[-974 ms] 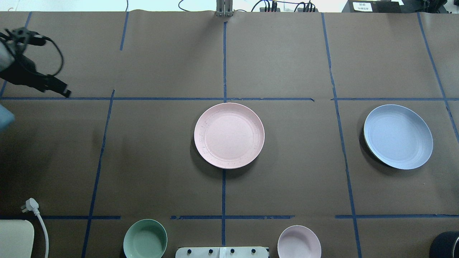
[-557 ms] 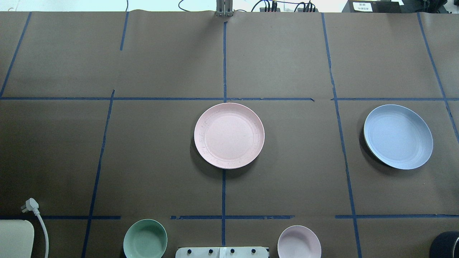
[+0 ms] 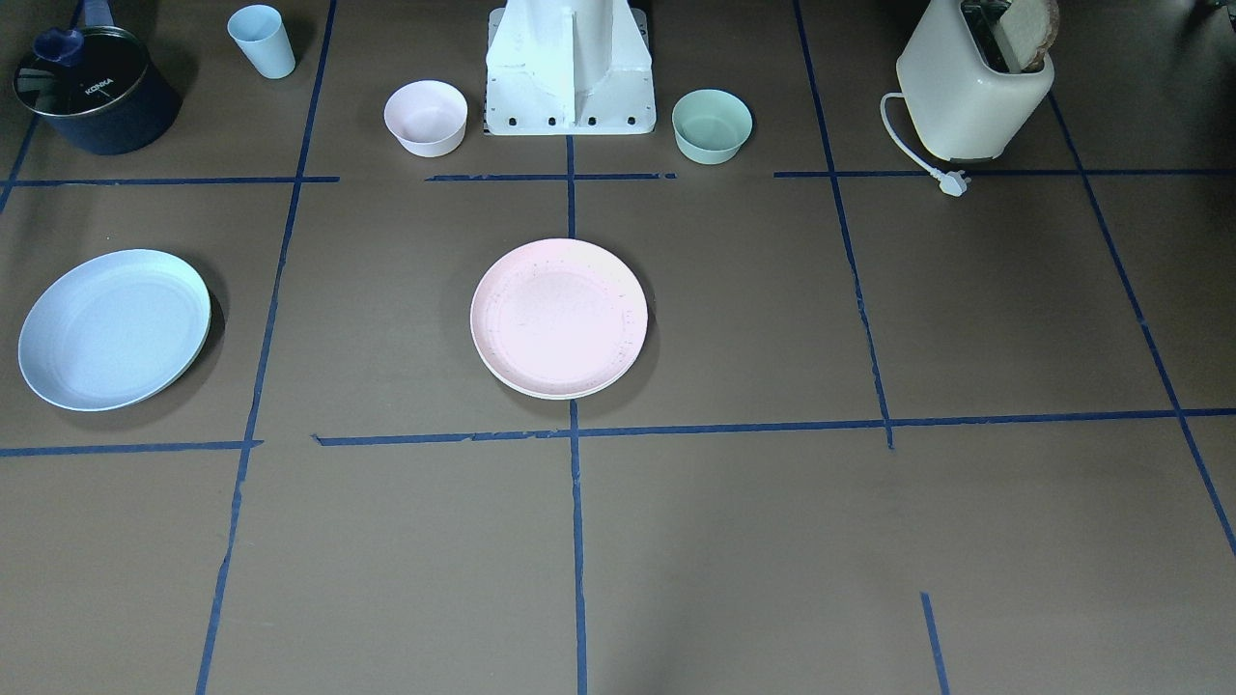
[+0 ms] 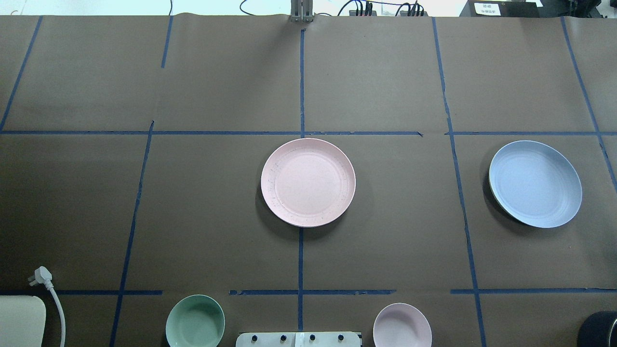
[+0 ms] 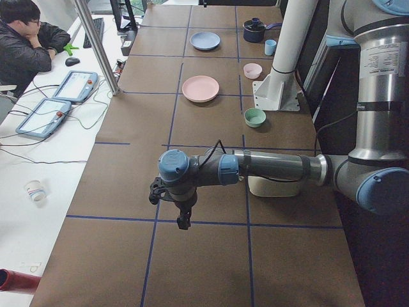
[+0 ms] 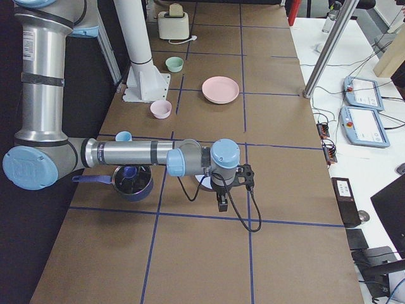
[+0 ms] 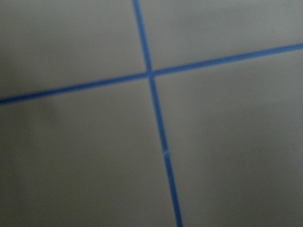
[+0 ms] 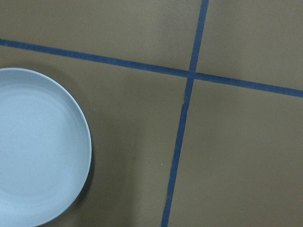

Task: Stack three plates with pink and blue

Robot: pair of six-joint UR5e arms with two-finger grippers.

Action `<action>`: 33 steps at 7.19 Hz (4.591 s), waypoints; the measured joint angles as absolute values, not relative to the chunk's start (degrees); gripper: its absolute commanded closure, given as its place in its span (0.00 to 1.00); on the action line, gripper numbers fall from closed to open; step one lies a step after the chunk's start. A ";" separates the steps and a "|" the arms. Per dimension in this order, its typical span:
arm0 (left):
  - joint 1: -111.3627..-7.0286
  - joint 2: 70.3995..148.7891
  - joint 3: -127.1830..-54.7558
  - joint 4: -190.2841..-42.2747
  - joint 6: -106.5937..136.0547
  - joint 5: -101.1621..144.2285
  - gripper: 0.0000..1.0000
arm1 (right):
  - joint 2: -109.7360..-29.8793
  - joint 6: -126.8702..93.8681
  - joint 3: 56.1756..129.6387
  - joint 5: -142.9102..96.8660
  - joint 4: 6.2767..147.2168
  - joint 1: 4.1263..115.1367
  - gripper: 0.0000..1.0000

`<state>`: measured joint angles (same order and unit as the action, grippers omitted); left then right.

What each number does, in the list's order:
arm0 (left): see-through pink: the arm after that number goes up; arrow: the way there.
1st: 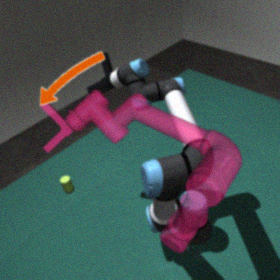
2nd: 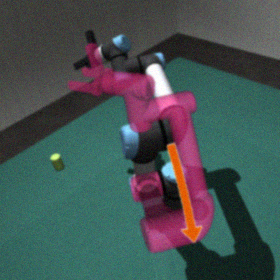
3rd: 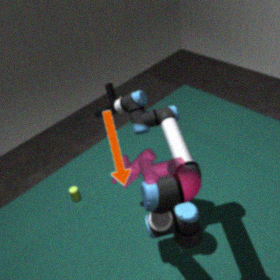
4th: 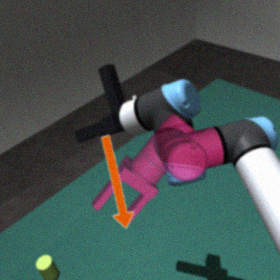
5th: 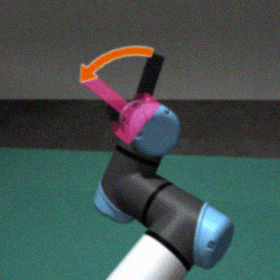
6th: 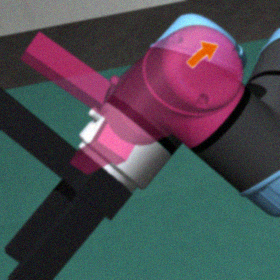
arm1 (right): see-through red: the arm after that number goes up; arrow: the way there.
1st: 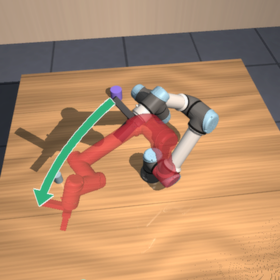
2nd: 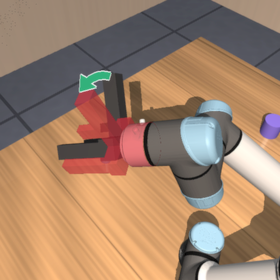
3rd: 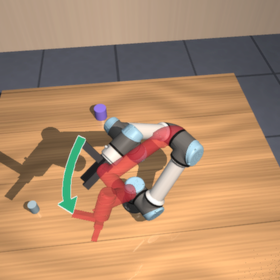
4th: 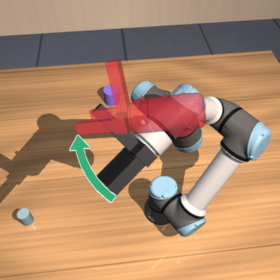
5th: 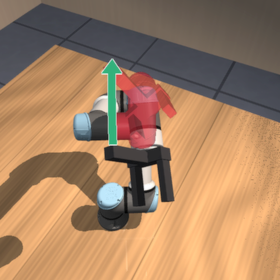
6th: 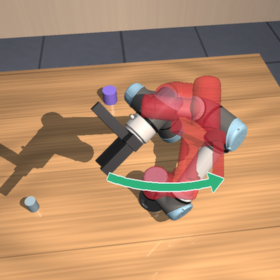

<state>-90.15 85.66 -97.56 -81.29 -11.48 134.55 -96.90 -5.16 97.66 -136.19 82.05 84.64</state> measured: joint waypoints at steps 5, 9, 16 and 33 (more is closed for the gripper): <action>-90.26 85.34 -98.12 -81.73 -11.43 134.56 0.00 | -98.17 -37.80 84.79 -134.70 43.07 70.43 0.00; -90.26 85.20 -98.28 -81.80 -11.59 134.56 0.00 | -97.28 -40.37 82.02 -130.87 40.99 64.04 0.90; -90.35 84.99 -98.39 -82.61 -11.49 134.56 0.00 | -95.83 -48.25 83.08 -132.23 38.03 63.56 1.00; -90.28 85.15 -98.56 -82.58 -11.38 134.54 0.00 | -65.67 -86.42 98.82 -109.01 63.56 32.63 0.00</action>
